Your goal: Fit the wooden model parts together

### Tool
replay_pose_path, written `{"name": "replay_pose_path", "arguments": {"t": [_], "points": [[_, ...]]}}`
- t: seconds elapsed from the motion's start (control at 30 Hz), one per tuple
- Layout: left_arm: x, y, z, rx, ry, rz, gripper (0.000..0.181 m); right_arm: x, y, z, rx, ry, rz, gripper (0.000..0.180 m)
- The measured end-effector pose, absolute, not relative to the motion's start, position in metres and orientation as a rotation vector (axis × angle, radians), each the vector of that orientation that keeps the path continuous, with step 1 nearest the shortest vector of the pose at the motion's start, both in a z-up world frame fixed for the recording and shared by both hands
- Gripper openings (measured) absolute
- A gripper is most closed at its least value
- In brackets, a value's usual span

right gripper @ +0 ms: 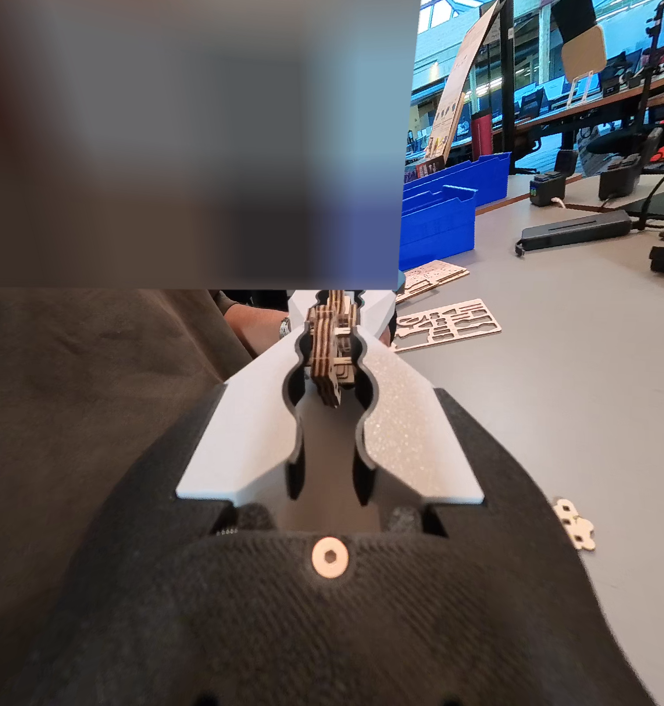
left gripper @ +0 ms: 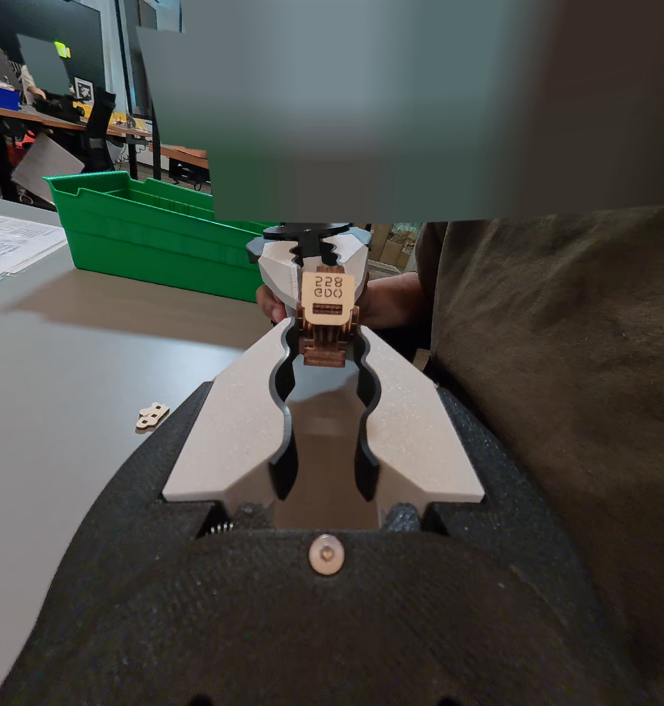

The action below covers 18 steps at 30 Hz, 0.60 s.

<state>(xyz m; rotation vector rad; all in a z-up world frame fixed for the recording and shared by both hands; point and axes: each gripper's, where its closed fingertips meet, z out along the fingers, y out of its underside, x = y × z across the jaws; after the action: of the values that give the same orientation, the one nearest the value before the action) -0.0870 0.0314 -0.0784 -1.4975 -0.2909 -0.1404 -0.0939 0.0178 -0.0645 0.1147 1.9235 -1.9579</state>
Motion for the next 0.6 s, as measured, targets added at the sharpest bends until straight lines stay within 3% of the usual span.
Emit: {"name": "replay_pose_path", "arguments": {"t": [0.23, 0.6], "points": [[-0.0889, 0.03, -0.078, -1.487, -0.306, -0.151, 0.025, -0.0937, 0.0177, -0.0626, 0.144, 1.864, -1.933, 0.026], [-0.0869, 0.0314, -0.078, -1.488, -0.301, -0.164, 0.026, -0.095, 0.0191, -0.064, 0.166, 1.865, -1.892, 0.017]]}}
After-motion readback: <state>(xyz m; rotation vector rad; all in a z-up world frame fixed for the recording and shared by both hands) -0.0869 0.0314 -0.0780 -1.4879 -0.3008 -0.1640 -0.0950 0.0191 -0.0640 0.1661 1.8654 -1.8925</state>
